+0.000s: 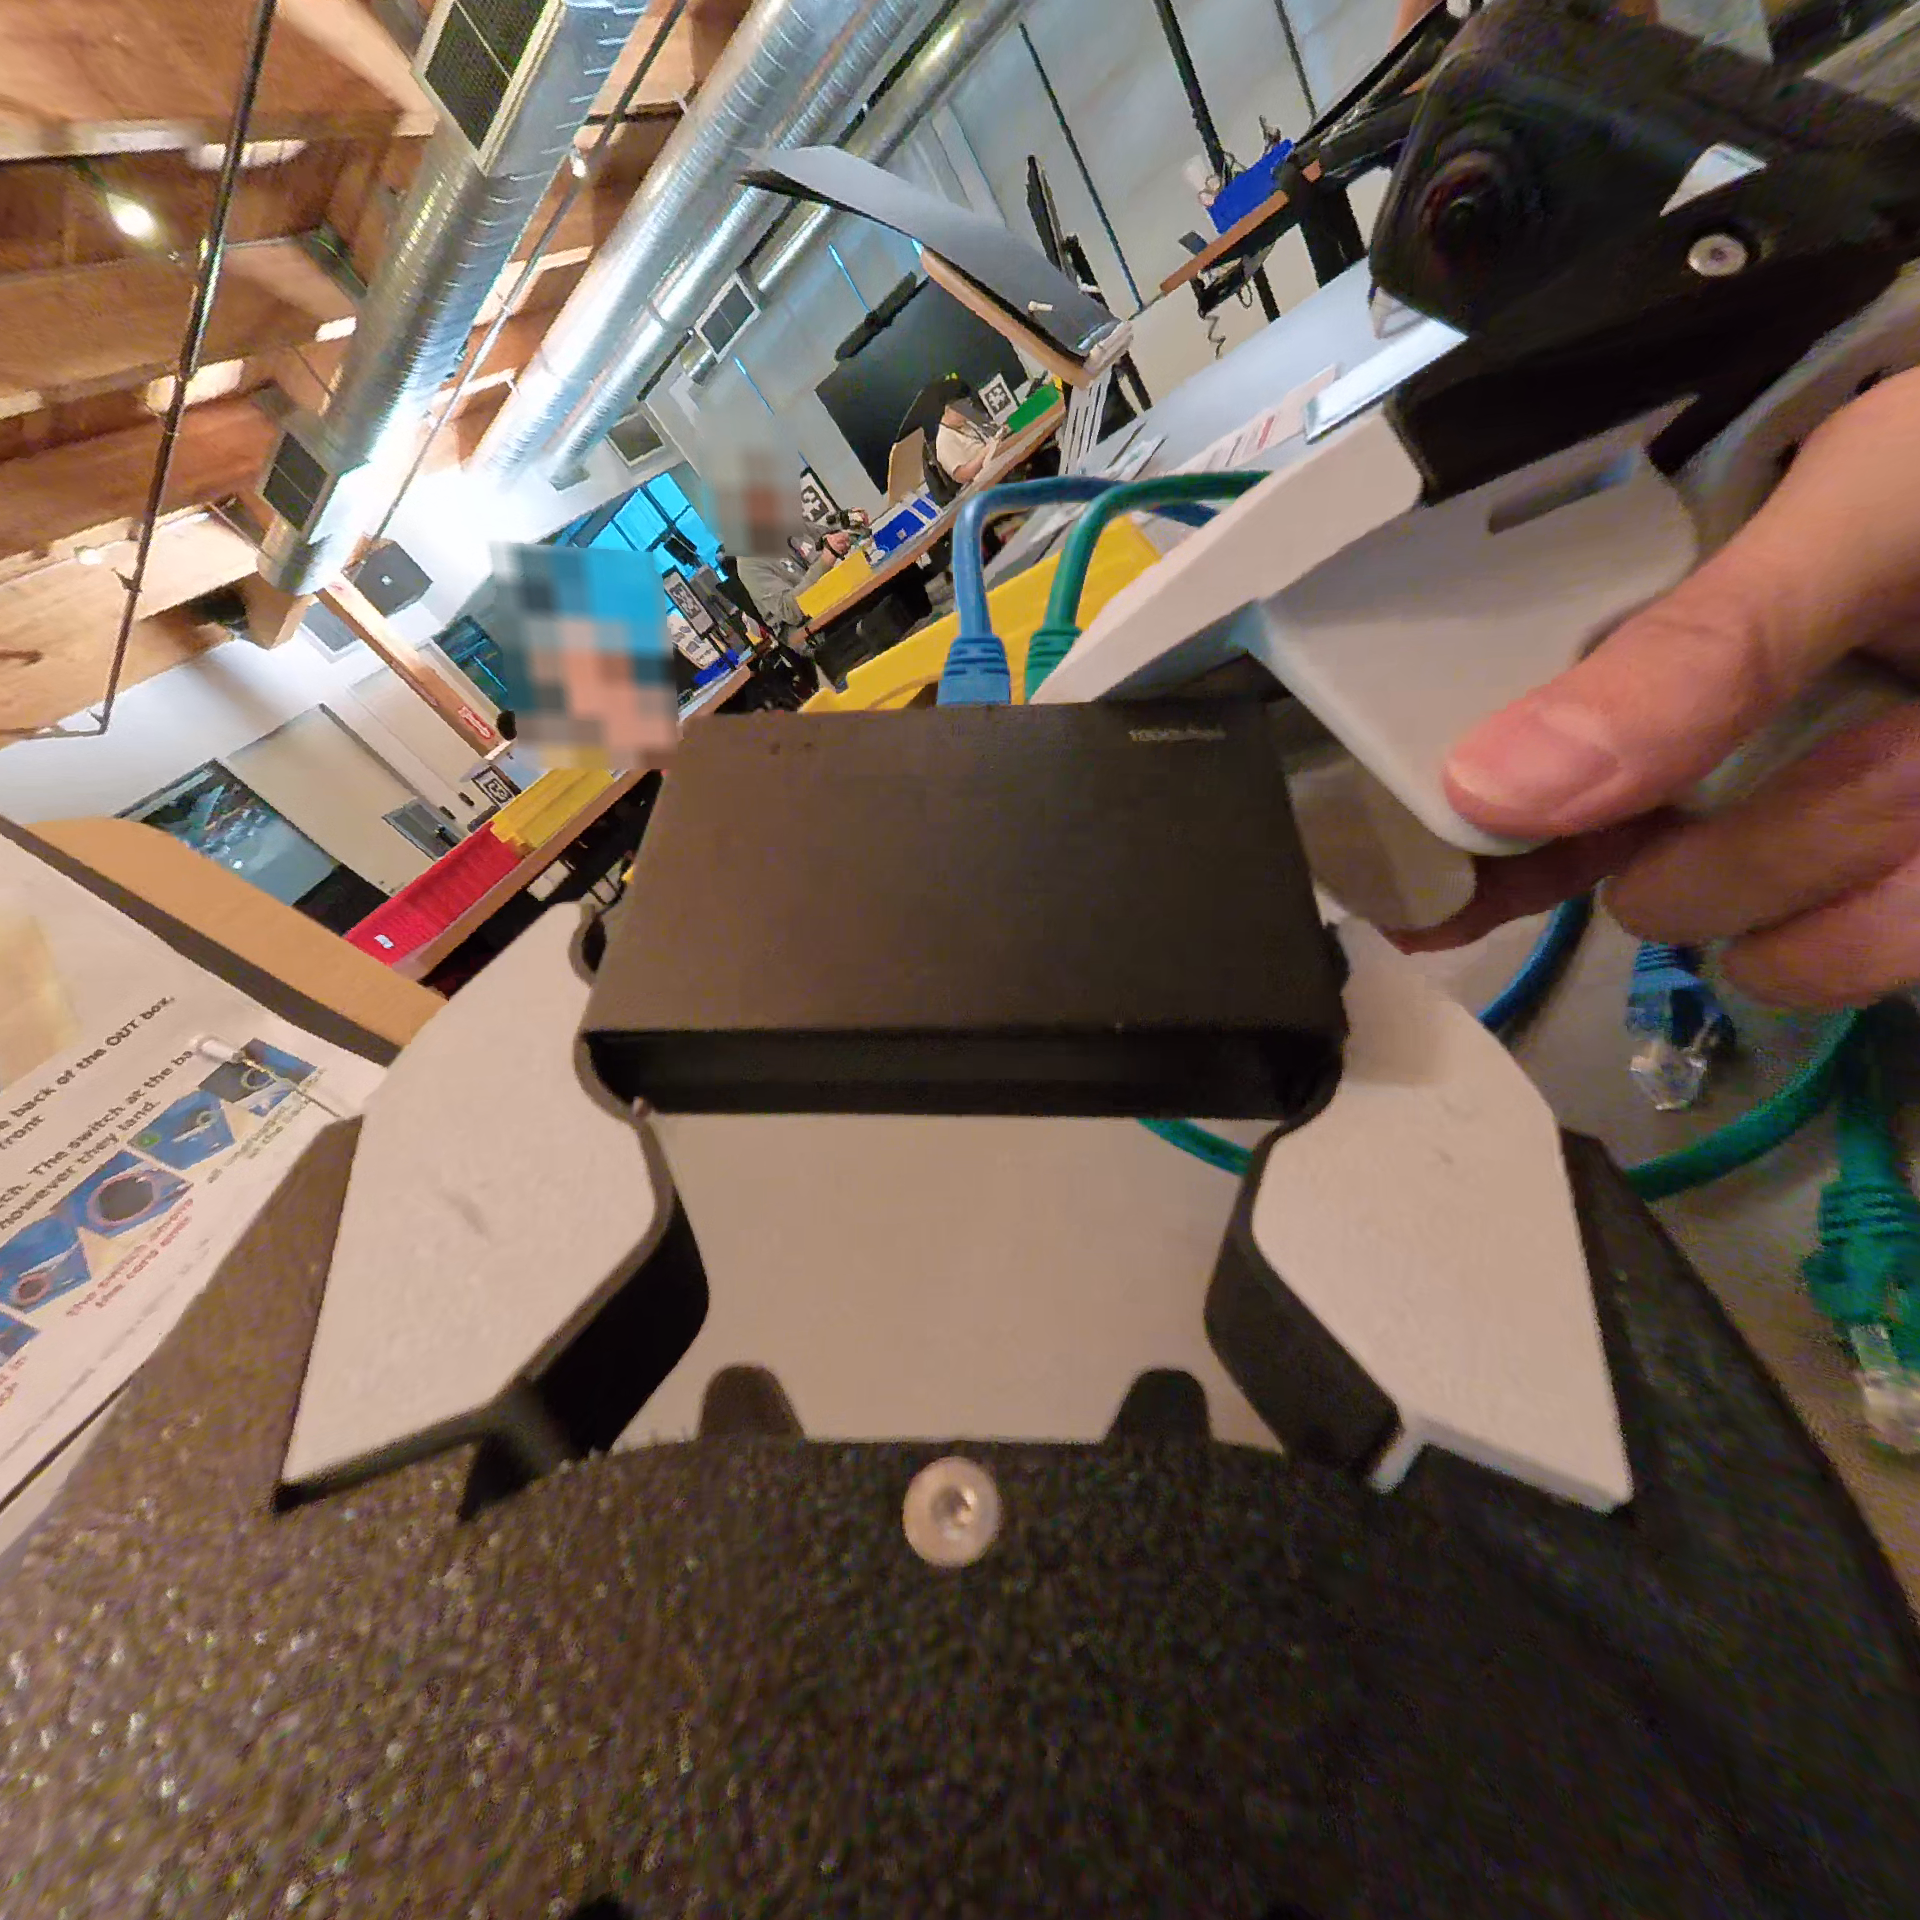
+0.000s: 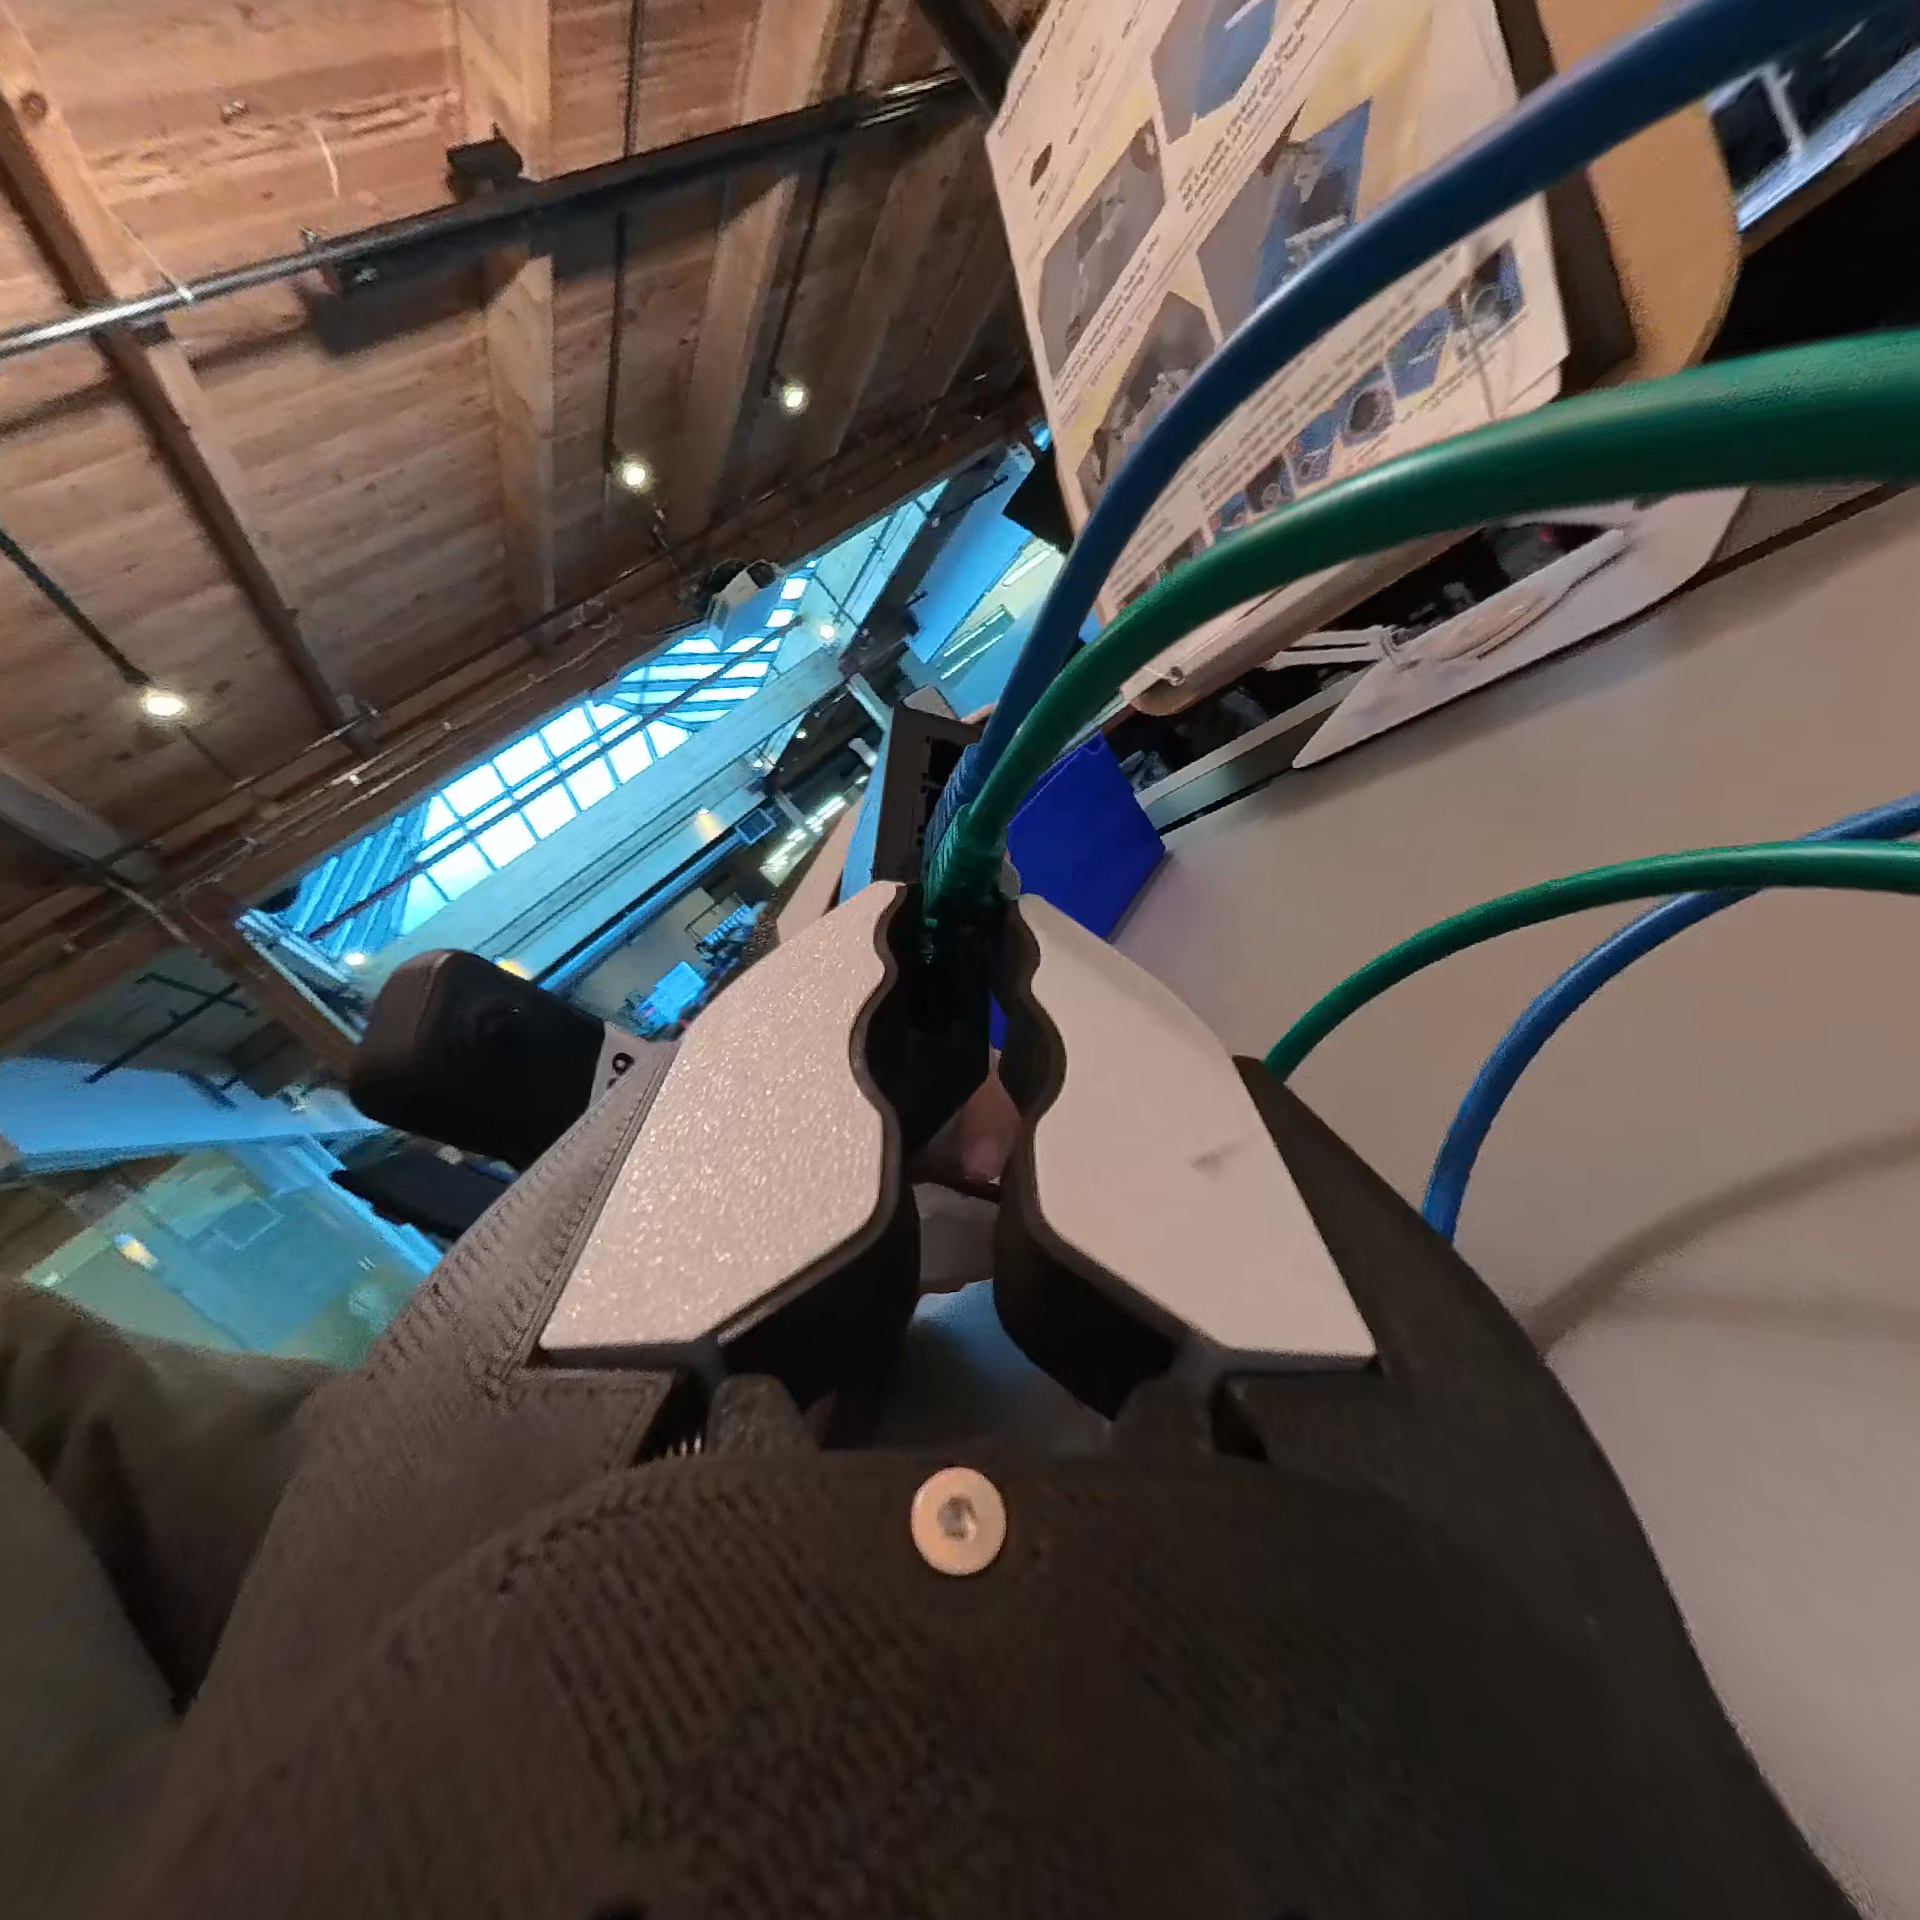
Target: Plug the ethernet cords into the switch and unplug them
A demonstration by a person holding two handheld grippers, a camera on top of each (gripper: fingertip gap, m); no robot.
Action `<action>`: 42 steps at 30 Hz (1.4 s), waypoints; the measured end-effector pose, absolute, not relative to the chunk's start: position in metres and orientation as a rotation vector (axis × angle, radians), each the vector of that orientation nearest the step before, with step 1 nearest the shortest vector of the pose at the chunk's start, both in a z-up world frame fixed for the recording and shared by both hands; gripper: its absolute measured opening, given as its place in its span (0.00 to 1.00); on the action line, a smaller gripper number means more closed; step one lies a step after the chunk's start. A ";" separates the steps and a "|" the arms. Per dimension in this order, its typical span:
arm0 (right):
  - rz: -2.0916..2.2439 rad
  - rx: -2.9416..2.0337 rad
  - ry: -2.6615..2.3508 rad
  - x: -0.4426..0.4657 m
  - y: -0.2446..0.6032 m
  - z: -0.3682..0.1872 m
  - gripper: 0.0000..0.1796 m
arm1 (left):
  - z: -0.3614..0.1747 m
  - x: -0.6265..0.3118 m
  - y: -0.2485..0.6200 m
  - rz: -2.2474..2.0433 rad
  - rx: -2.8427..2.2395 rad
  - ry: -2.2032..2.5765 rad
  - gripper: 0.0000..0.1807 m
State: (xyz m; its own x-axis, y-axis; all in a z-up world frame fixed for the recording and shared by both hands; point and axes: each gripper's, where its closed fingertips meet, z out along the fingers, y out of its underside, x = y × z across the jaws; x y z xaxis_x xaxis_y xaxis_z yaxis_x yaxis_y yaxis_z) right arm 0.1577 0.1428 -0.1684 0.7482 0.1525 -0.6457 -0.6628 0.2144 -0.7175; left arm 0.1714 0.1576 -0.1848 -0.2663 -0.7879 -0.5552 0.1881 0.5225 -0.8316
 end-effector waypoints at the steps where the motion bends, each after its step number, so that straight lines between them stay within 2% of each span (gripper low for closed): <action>1: 0.583 -1.237 0.500 0.158 0.143 -0.167 0.09 | -0.184 0.171 0.158 -1.027 -0.532 1.567 0.68; 8: 0.545 -1.279 0.449 0.159 0.149 -0.164 0.10 | -0.184 0.173 0.162 -1.101 -0.604 1.554 0.68; 13: 0.702 -1.165 0.503 0.159 0.148 -0.159 0.09 | -0.180 0.174 0.165 -1.007 -0.582 1.528 0.67; 26: 0.564 -1.313 0.458 0.163 0.150 -0.164 0.09 | -0.187 0.178 0.167 -1.115 -0.675 1.564 0.68; 31: 0.829 -1.100 0.541 0.160 0.149 -0.160 0.08 | -0.179 0.178 0.171 -0.925 -0.566 1.545 0.67; 42: 0.739 -1.201 0.513 0.163 0.151 -0.165 0.08 | -0.188 0.183 0.170 -1.051 -0.670 1.594 0.68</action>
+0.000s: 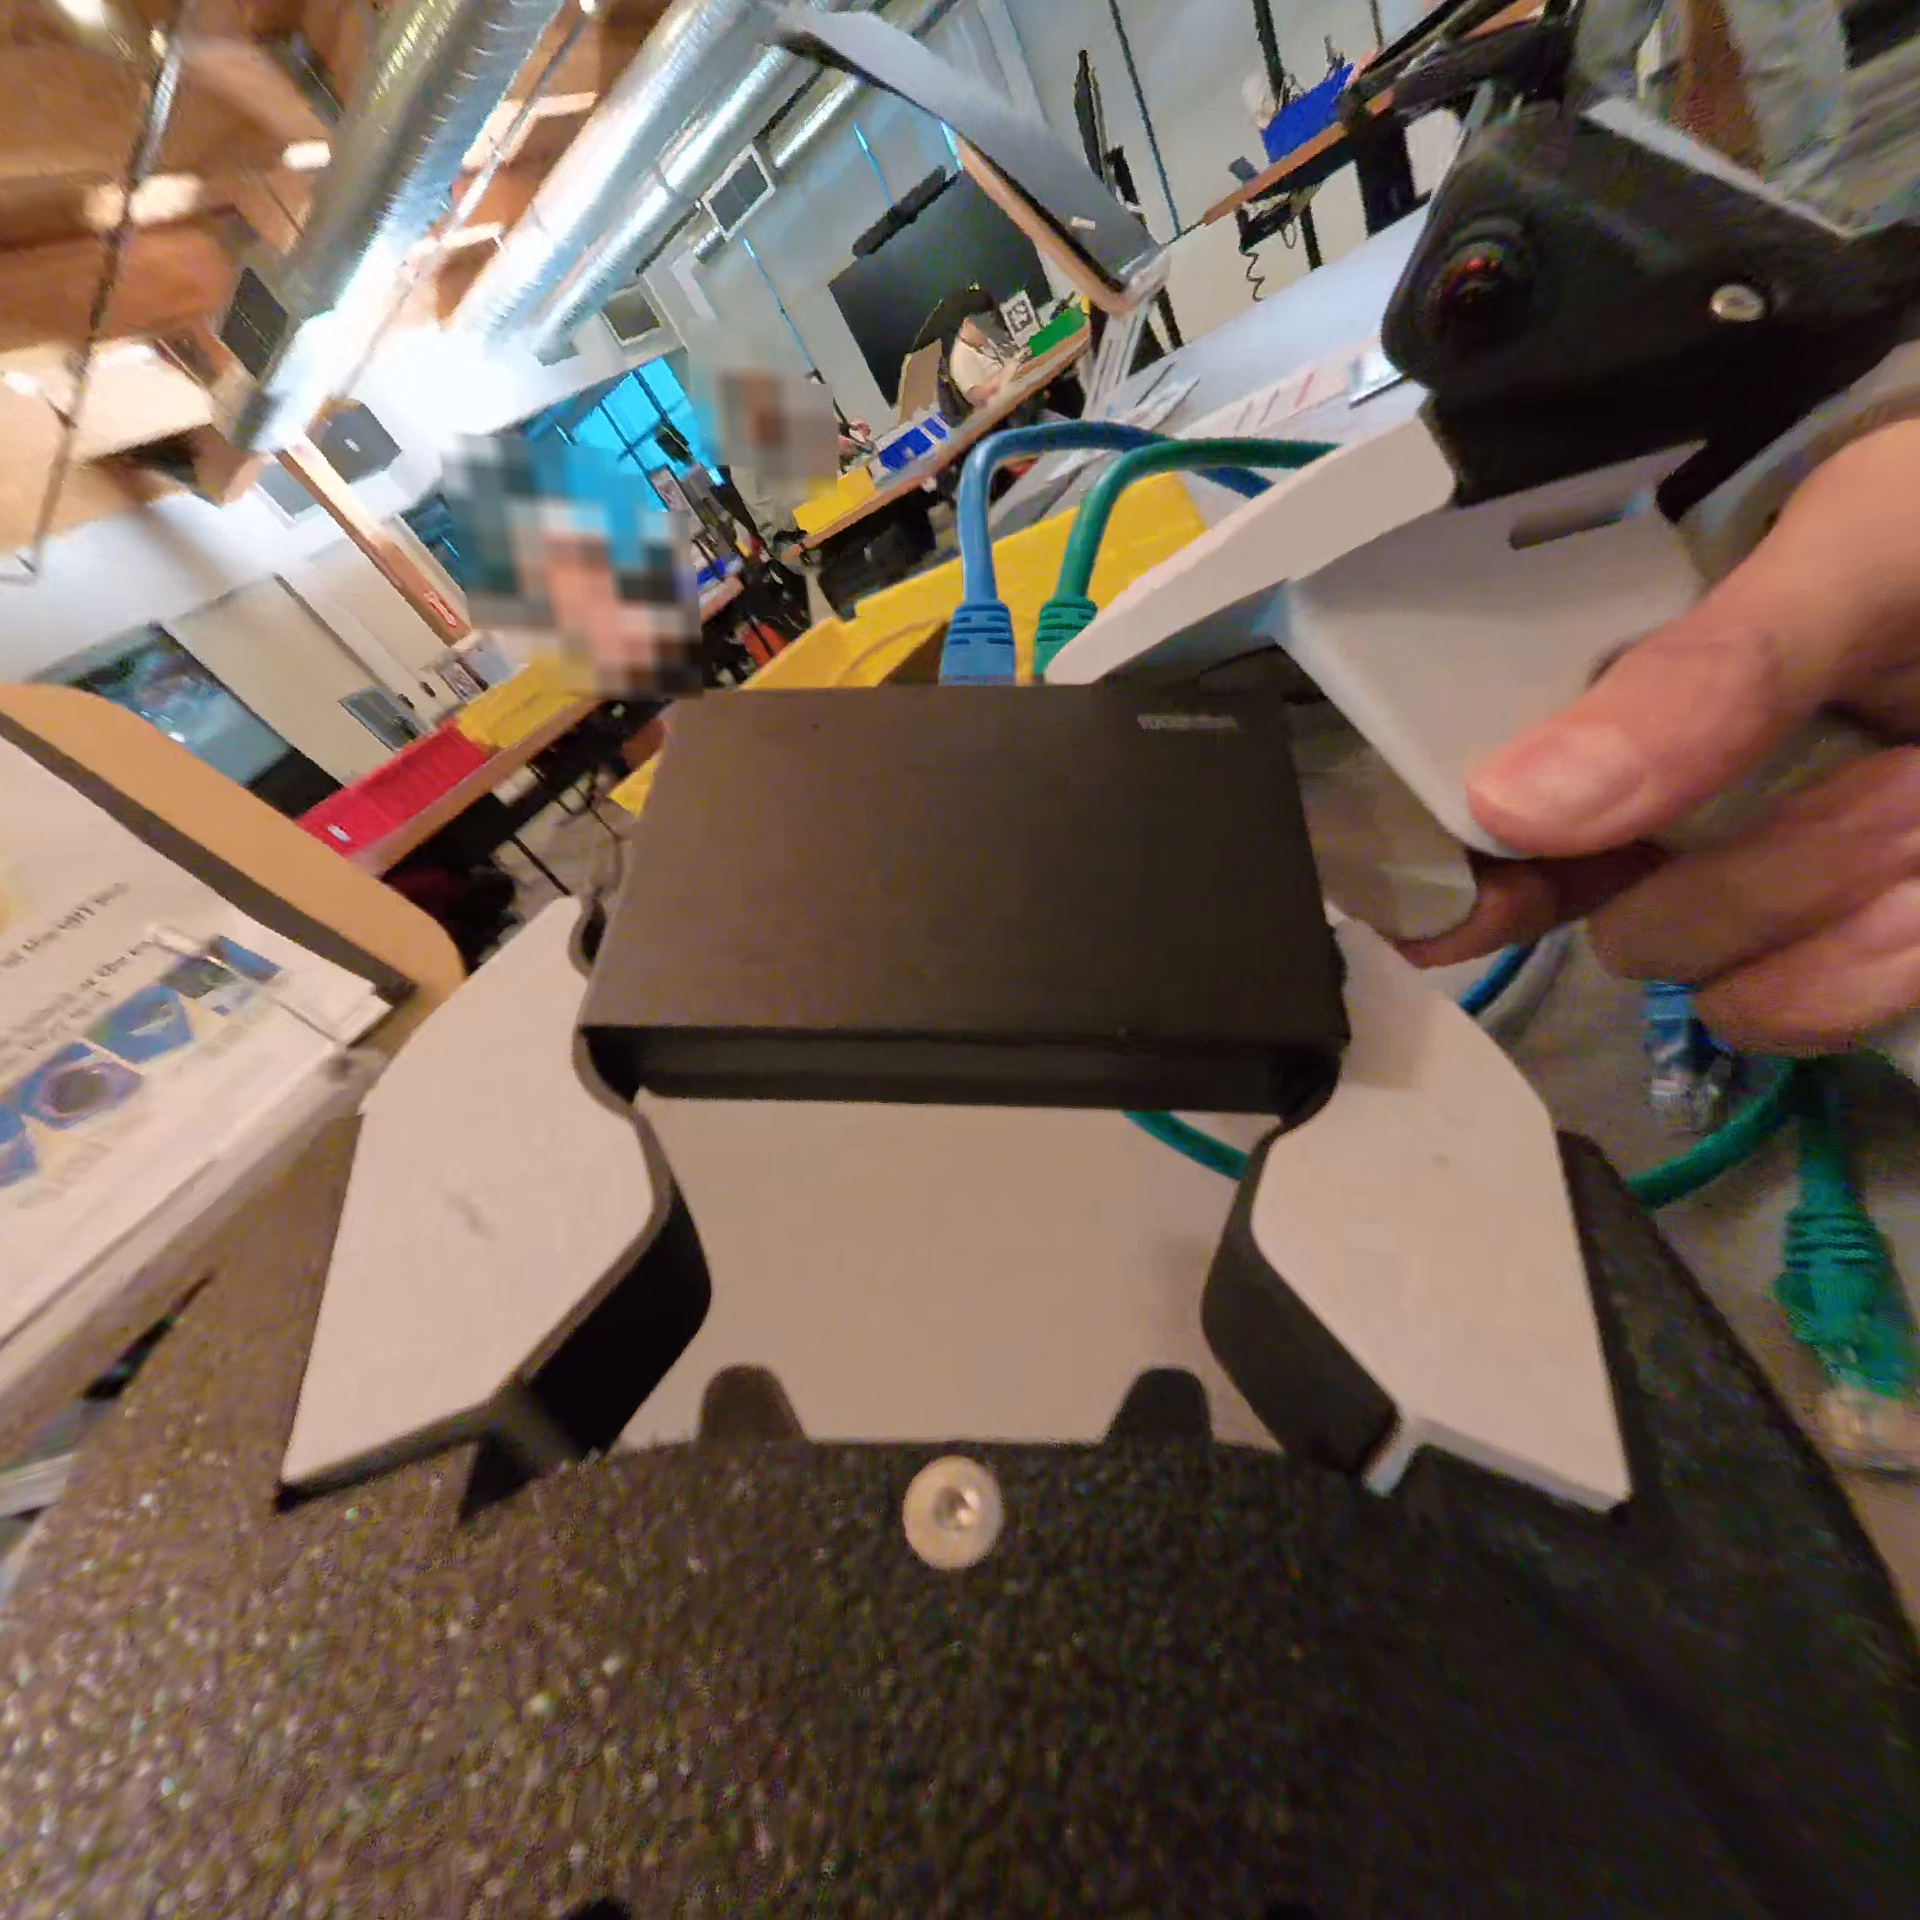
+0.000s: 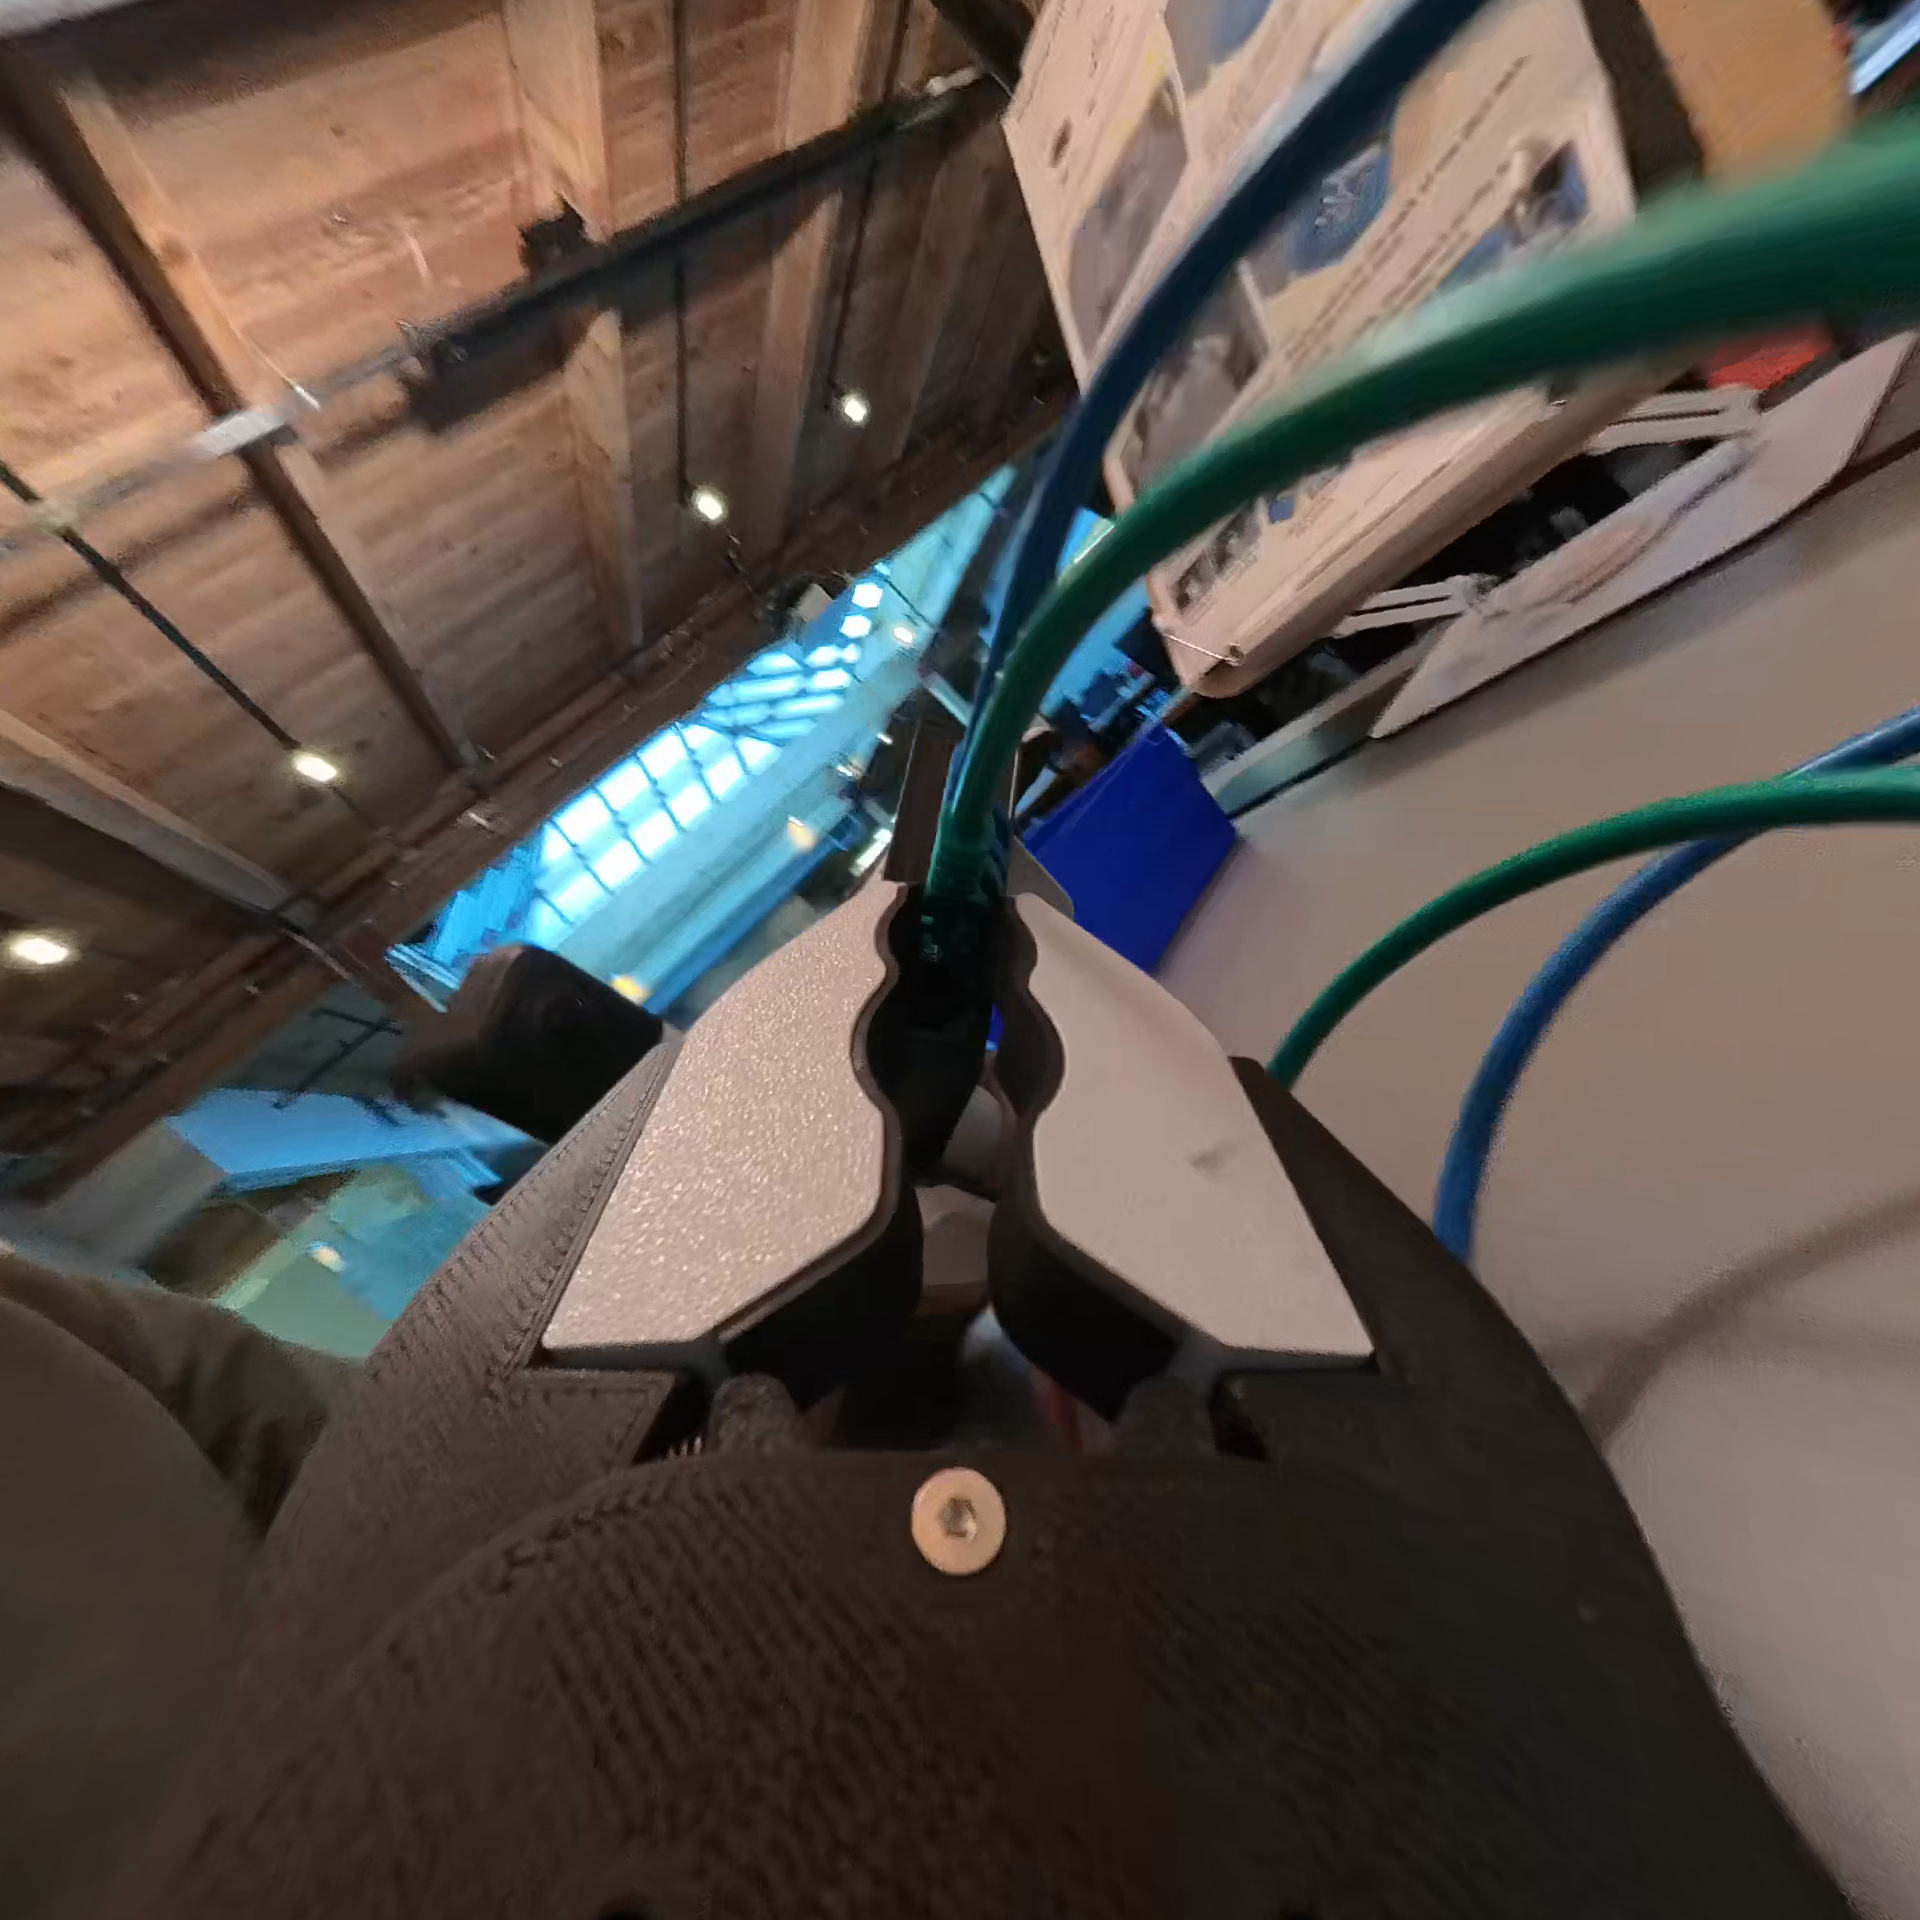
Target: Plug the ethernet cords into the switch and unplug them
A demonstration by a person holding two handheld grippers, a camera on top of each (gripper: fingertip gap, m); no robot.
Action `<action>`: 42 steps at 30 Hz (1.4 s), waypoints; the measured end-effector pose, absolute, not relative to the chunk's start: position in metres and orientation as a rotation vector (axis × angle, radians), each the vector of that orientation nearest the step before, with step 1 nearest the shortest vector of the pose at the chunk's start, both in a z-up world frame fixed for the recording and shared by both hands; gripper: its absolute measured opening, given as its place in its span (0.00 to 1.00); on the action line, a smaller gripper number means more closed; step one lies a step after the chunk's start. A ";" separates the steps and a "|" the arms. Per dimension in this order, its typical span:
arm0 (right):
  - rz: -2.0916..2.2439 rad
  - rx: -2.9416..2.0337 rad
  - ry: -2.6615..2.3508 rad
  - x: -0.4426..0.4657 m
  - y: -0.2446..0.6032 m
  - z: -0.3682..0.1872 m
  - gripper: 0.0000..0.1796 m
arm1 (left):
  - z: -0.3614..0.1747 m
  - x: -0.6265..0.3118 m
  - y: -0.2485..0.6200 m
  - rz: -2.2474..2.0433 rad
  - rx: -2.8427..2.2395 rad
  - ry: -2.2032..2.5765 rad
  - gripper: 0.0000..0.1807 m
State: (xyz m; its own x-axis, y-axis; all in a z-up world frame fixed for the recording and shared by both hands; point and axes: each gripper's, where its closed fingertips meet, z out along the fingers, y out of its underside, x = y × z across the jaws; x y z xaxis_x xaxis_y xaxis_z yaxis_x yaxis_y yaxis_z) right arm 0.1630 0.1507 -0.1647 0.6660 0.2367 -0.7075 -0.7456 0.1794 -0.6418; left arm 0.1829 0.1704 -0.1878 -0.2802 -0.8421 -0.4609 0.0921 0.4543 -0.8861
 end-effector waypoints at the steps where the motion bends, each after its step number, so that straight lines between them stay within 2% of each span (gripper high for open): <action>1: 0.714 -1.229 0.498 0.163 0.150 -0.165 0.08 | -0.188 0.183 0.170 -1.058 -0.672 1.589 0.67; 4: 0.699 -1.256 0.471 0.161 0.148 -0.162 0.09 | -0.184 0.184 0.173 -0.902 -0.580 1.575 0.67; 14: 0.624 -1.315 0.415 0.158 0.149 -0.161 0.09 | -0.184 0.184 0.172 -0.966 -0.591 1.587 0.67; 24: 0.510 -1.332 0.183 0.138 0.136 -0.138 0.09 | -0.157 0.175 0.168 -0.779 -0.400 1.452 0.67; 31: 0.584 -1.287 0.300 0.148 0.139 -0.145 0.08 | -0.171 0.181 0.165 -0.959 -0.525 1.514 0.67; 42: 0.759 -1.242 0.424 0.147 0.137 -0.148 0.08 | -0.170 0.180 0.162 -0.914 -0.474 1.517 0.67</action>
